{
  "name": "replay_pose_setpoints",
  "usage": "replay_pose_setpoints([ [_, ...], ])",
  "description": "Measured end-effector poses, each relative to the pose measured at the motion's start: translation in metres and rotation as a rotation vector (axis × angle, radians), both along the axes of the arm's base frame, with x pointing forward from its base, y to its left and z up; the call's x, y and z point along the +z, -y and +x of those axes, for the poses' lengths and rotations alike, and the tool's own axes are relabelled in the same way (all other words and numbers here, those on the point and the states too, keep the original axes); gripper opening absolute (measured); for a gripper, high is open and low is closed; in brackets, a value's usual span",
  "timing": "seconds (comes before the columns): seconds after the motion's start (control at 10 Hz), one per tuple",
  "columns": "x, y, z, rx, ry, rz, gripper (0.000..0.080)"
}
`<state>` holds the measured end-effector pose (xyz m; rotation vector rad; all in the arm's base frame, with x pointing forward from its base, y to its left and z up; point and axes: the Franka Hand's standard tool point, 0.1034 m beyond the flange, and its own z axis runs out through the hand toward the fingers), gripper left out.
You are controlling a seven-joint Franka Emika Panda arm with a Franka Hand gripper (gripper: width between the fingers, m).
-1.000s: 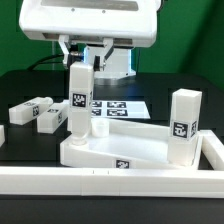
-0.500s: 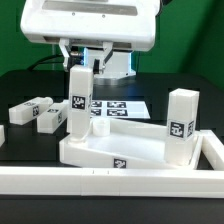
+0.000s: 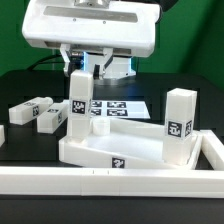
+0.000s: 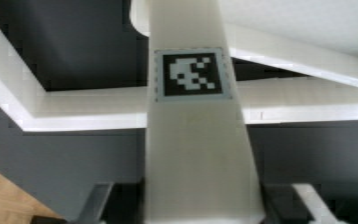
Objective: Assemble desk
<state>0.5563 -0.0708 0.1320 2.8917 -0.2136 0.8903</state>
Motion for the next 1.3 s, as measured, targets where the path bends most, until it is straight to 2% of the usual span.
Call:
replay_pose_setpoints([
  [0.3, -0.004, 0.001, 0.001, 0.001, 0.001, -0.006, 0.029],
  [0.4, -0.007, 0.0, 0.0, 0.002, -0.013, -0.001, 0.0331],
  [0.5, -0.007, 0.0, -0.001, 0.002, -0.014, -0.001, 0.0514],
  [0.6, -0.007, 0.0, -0.001, 0.002, -0.014, -0.001, 0.0514],
  [0.7, -0.007, 0.0, -0.001, 0.002, -0.015, 0.0, 0.0625],
  [1.0, -0.004, 0.001, -0.001, 0.002, -0.028, 0.009, 0.0649],
  [1.3, 0.015, 0.013, 0.003, -0.001, -0.056, 0.029, 0.0649],
])
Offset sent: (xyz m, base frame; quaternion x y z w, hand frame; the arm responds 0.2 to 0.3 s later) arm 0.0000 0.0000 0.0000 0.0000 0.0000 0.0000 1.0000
